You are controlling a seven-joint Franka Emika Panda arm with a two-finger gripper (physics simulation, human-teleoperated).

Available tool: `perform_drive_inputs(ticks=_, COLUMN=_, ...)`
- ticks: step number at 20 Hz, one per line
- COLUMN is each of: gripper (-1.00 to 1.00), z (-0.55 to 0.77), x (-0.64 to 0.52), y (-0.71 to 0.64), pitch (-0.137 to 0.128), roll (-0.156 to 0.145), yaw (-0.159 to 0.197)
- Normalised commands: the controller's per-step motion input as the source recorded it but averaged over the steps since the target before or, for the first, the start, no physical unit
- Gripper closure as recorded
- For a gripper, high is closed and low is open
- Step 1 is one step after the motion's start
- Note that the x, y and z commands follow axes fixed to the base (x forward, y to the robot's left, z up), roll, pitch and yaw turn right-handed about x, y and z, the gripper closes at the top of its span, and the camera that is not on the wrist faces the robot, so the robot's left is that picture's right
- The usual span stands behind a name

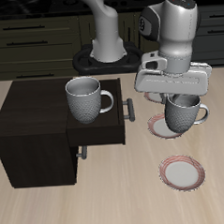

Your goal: Place the porcelain mug that is on the plate onto the middle plate relative to the robot

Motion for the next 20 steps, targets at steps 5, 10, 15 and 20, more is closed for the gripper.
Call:
perform_drive_inputs(ticks=5, gripper=1.0, z=-0.05, x=-0.42, y=-0.01, pitch=-0.069, roll=-0.01, yaw=0.06)
perform_drive_inputs(ticks=10, gripper=1.0, z=-0.05, x=-0.37, y=-0.06, pitch=-0.024, roll=0.004, yaw=-0.02)
perform_drive_inputs(ticks=15, gripper=1.0, z=-0.11, x=-0.32, y=0.0, pitch=0.007, roll=0.031, yaw=-0.027)
perform_drive_inputs(ticks=20, gripper=1.0, z=-0.13, x=-0.18, y=0.06, pitch=0.011, roll=0.032, yaw=0.005)
